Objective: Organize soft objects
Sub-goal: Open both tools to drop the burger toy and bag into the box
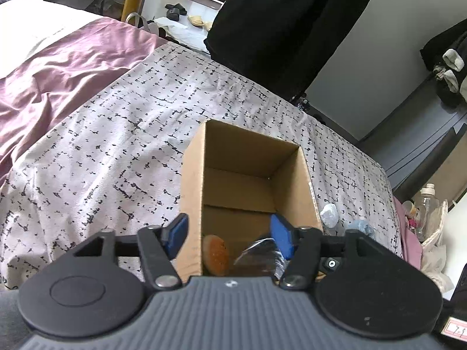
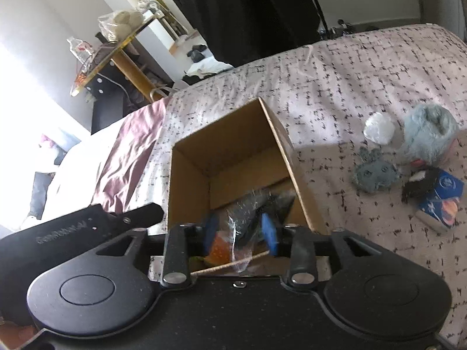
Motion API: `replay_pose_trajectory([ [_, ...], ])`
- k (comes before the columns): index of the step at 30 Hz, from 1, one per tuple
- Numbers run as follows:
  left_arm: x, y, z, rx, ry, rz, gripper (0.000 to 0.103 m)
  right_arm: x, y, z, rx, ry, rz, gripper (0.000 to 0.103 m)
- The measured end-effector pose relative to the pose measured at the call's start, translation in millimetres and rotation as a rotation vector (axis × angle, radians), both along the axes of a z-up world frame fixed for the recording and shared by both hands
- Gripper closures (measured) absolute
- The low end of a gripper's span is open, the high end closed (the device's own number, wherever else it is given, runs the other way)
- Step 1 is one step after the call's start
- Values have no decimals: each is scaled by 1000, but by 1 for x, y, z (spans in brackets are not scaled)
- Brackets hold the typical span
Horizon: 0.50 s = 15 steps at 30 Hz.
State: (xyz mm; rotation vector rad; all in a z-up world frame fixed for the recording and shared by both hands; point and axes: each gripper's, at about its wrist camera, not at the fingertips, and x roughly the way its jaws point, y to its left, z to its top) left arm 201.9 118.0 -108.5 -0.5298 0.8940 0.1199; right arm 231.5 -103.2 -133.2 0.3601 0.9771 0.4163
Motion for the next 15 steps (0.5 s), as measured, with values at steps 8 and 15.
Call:
replay_pose_trajectory([
  [8, -3, -11, 5, 20, 6, -2, 22, -12, -35, 13, -16, -36, -56, 56],
  [15, -3, -38, 11, 40, 0, -47, 21, -20, -76, 8, -32, -29, -119, 56],
])
